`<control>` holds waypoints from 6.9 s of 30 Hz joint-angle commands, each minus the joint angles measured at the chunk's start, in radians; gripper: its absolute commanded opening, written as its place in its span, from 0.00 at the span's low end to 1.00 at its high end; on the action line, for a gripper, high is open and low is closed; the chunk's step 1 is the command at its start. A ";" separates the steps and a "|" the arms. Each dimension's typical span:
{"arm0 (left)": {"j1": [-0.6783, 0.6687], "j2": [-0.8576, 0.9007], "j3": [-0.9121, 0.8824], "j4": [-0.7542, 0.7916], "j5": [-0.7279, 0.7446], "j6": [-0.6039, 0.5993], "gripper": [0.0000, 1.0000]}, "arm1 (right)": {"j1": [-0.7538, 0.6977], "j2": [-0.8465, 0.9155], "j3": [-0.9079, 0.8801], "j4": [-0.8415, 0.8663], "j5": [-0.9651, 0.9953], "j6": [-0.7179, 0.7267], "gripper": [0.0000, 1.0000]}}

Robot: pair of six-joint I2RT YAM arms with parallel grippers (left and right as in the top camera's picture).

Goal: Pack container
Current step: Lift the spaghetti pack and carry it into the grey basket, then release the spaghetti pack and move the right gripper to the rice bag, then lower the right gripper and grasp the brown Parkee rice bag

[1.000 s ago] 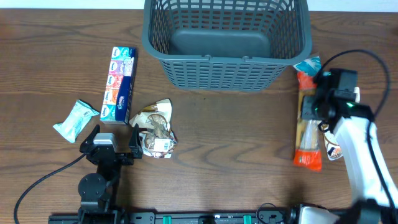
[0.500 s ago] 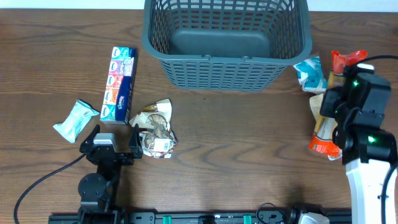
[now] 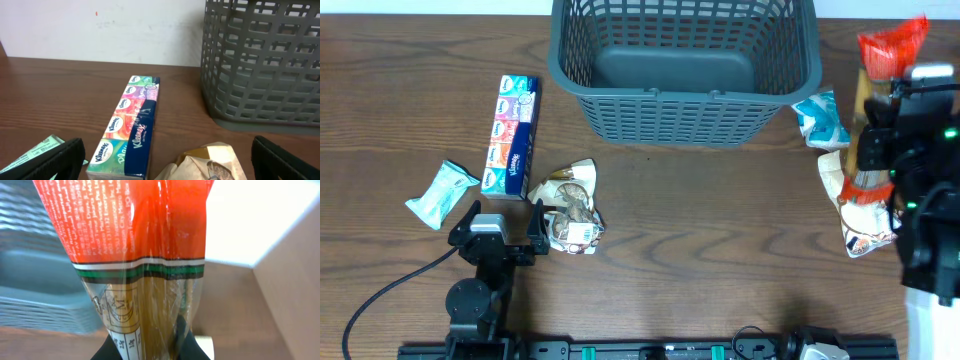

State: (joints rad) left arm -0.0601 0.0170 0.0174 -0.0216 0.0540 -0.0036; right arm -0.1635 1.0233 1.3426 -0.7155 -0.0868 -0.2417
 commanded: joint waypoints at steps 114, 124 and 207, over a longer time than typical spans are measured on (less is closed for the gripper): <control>-0.002 -0.005 -0.013 -0.042 0.040 -0.006 0.99 | -0.196 0.729 0.637 -0.927 -0.074 -0.137 0.99; -0.002 -0.005 -0.013 -0.042 0.040 -0.006 0.99 | -0.224 0.729 0.320 -0.725 0.117 -0.089 0.99; -0.002 -0.005 -0.013 -0.041 0.040 -0.005 0.99 | -0.405 0.961 -0.094 -0.152 -0.106 -0.282 0.01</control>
State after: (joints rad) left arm -0.0601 0.0170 0.0174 -0.0216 0.0540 -0.0036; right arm -0.5694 1.9606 1.2739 -0.8734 -0.1295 -0.5526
